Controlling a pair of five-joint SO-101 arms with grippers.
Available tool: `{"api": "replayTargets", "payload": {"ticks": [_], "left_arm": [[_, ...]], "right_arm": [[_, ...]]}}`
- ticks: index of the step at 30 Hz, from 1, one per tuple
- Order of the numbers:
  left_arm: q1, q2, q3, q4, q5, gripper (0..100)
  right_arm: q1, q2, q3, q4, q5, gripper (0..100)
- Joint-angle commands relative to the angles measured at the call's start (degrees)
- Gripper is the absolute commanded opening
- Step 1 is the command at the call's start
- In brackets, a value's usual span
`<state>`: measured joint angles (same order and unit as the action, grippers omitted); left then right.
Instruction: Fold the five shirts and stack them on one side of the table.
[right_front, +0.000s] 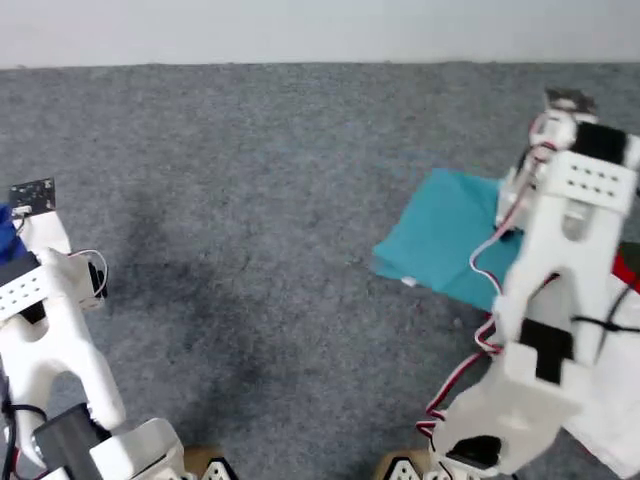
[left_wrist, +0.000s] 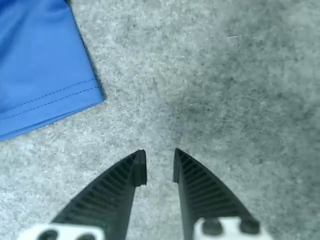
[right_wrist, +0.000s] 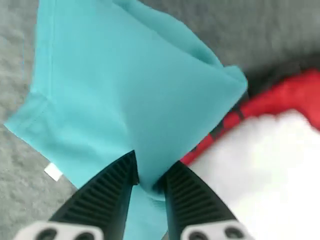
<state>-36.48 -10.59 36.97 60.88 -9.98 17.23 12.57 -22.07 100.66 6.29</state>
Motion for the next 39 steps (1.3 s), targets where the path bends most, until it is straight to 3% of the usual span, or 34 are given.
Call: {"api": "replayTargets", "payload": {"ticks": [1, 13, 22, 39], "left_arm": [[0.44, -1.85, -0.22, 0.18, -0.62, 10], [0.44, -1.85, -0.22, 0.18, -0.62, 10], [0.44, -1.85, -0.22, 0.97, -0.62, 10], [0.44, -1.85, -0.22, 1.32, -0.62, 10]], "right_arm": [[5.41, -9.27, 5.19, 0.66, 0.62, 0.9], [27.47, -16.75, 16.26, -0.92, 6.77, 0.9], [38.37, -17.54, 20.66, -5.05, 10.37, 0.9], [46.99, -17.45, 21.54, -7.60, 13.71, 0.9]]}}
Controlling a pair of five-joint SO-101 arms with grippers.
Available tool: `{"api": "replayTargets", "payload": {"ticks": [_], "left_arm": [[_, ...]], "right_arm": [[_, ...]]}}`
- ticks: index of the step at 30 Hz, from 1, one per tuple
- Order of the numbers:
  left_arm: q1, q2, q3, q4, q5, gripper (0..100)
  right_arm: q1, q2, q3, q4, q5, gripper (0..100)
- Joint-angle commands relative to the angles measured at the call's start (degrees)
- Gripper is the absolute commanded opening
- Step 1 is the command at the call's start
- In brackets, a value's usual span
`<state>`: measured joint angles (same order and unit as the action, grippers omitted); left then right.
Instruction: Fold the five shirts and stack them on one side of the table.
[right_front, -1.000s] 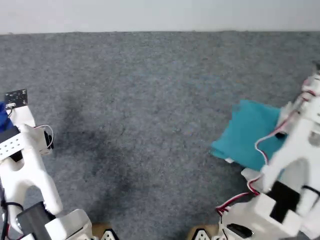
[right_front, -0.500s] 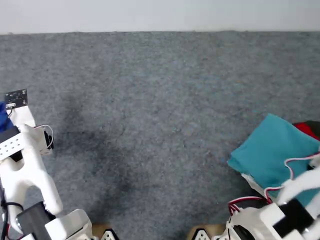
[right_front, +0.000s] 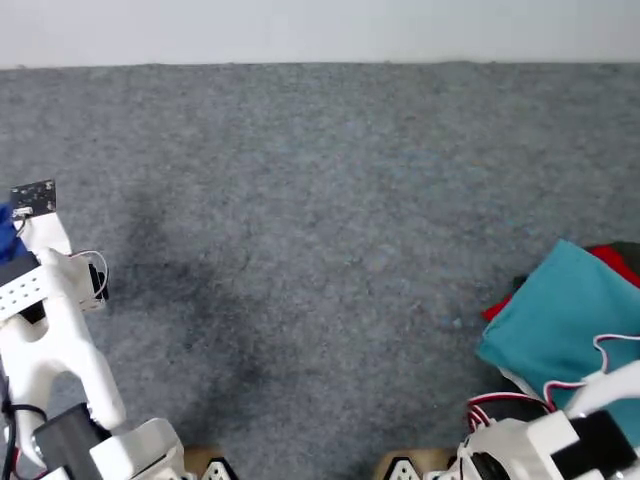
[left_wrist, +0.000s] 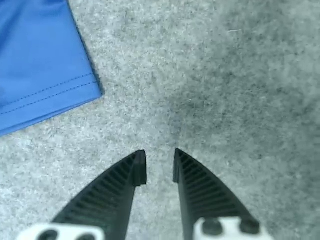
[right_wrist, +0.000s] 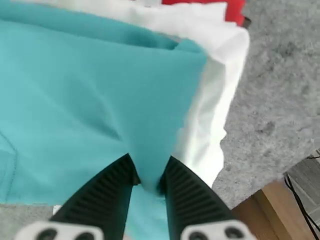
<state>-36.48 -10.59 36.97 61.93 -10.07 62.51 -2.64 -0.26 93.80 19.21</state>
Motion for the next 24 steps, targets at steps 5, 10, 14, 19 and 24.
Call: {"api": "replayTargets", "payload": {"ticks": [5, 10, 14, 19, 24], "left_arm": [[0.44, -1.85, -0.22, 0.26, -0.53, 10], [0.44, -1.85, -0.22, 0.26, -0.53, 10], [0.44, -1.85, -0.22, 0.26, -0.53, 10], [0.44, -1.85, -0.13, 0.26, -0.53, 10], [0.44, -2.02, -0.13, 0.35, -0.26, 10]], "right_arm": [[1.98, -2.15, -0.26, -0.75, 4.13, 0.9], [1.98, -2.15, -0.26, -0.84, 4.22, 0.9], [1.98, -2.15, -0.26, -0.84, 4.31, 0.9], [1.98, -2.51, -0.26, -0.40, 4.40, 1.2], [1.98, -2.77, -0.70, 2.42, 6.07, 15.0]]}}
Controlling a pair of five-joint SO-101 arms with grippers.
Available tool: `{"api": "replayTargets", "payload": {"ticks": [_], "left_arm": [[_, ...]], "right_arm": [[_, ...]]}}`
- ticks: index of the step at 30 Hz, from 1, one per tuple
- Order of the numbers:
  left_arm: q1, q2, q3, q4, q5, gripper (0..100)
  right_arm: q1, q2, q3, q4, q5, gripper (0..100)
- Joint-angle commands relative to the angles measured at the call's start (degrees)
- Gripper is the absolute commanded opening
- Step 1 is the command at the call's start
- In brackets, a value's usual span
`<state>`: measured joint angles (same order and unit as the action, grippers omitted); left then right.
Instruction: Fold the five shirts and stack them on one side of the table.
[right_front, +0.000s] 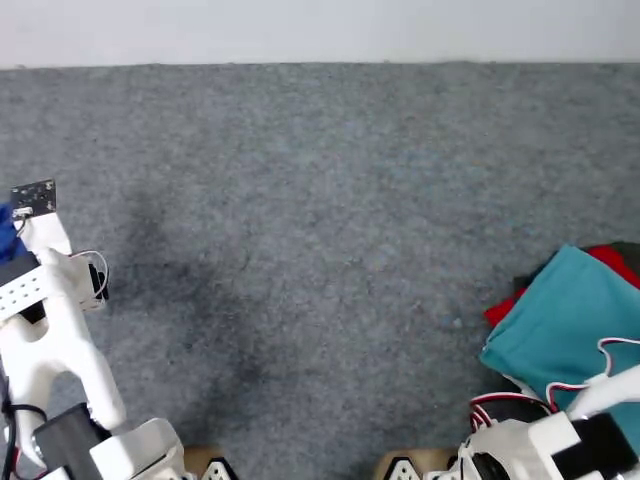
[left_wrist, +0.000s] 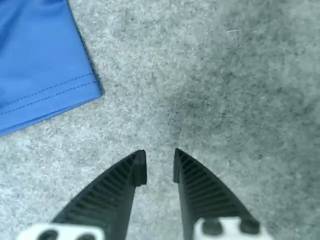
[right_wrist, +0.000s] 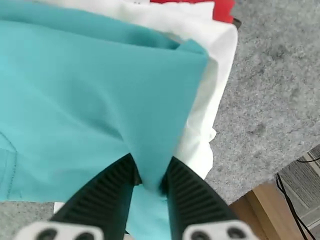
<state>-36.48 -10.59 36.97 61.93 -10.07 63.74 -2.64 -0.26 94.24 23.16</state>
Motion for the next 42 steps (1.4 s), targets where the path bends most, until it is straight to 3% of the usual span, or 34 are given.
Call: {"api": "replayTargets", "payload": {"ticks": [1, 6, 13, 18, 22, 27, 35, 42], "left_arm": [[0.44, -2.20, -0.13, 0.35, -0.26, 10], [0.44, -2.37, -1.63, 3.96, -0.26, 10], [0.26, -2.37, -6.81, 11.43, -0.26, 10], [-0.62, -2.37, -14.46, 18.29, -0.26, 10], [-6.77, -2.37, -25.19, 22.86, 0.00, 10], [-16.97, -1.76, -30.99, 14.68, 4.40, 11], [-19.08, 10.20, -28.97, -2.20, 4.66, 16], [-23.12, 29.45, -47.69, -2.64, 9.32, 16]], "right_arm": [[0.75, -2.77, -0.70, 2.68, 3.25, 18.0], [1.27, -2.77, -7.21, 7.96, 7.65, 21.4], [1.98, -9.10, -17.05, 8.57, 7.47, 21.4], [-3.74, -17.71, -13.98, 8.48, 7.47, 21.4], [-11.91, -22.29, -6.77, 8.48, 7.30, 21.4], [-20.79, -25.36, 1.49, 8.48, 7.21, 21.4], [-24.40, -27.38, 2.20, 8.48, 4.40, 21.4], [-24.31, -28.70, 2.20, 8.48, 4.40, 21.4]]}}
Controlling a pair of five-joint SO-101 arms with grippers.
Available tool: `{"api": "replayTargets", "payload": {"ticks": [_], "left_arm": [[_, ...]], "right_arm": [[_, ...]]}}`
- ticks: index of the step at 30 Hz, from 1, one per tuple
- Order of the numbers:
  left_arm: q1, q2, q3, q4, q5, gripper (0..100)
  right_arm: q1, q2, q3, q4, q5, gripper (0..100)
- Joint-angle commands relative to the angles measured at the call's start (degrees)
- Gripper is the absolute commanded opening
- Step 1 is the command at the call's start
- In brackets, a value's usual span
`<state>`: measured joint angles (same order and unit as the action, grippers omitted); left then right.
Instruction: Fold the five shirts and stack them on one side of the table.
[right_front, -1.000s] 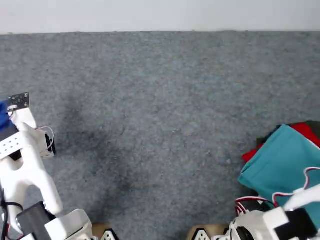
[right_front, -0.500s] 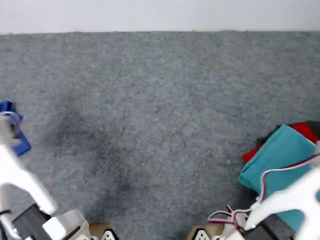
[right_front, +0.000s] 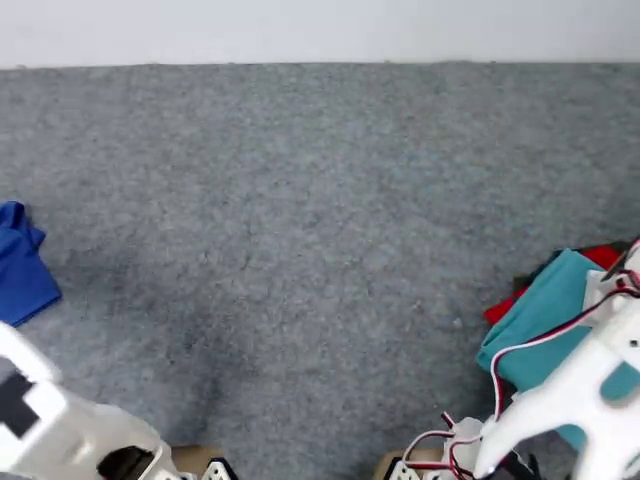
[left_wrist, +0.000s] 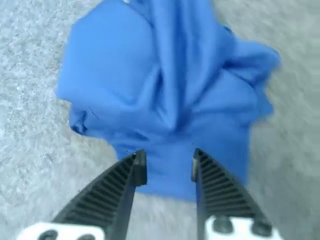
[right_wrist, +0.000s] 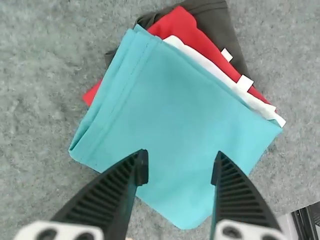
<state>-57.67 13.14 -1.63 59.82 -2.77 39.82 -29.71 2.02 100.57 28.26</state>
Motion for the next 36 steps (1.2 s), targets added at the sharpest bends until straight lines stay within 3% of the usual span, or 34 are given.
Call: {"api": "replayTargets", "payload": {"ticks": [1, 10, 15, 18, 23, 26, 36], "left_arm": [[-2.55, 8.62, -12.18, -0.44, 2.20, 16], [-4.13, 35.60, -38.02, 4.92, 2.29, 15], [-2.73, 50.02, -55.08, 5.36, 2.29, 5], [-0.18, 54.68, -65.80, 13.36, 2.20, 1], [12.40, 54.77, -86.11, 40.26, 2.20, 1], [19.96, 52.31, -95.16, 40.97, 2.29, 1], [50.64, 24.35, -85.05, 40.97, 2.02, 1]], "right_arm": [[-0.40, -1.63, 0.00, 2.15, -0.70, 21.4], [-0.40, -1.63, 0.09, 2.15, -0.97, 21.3], [-0.40, -1.63, 0.09, 2.15, -0.97, 21.3], [-0.40, -1.63, 0.18, 2.15, -0.97, 21.3], [-0.48, -1.63, 0.18, 2.15, -1.05, 21.3], [-0.48, -1.63, 0.26, 2.15, -1.05, 21.3], [-0.40, -1.71, 5.36, 2.24, -1.05, 21.3]]}}
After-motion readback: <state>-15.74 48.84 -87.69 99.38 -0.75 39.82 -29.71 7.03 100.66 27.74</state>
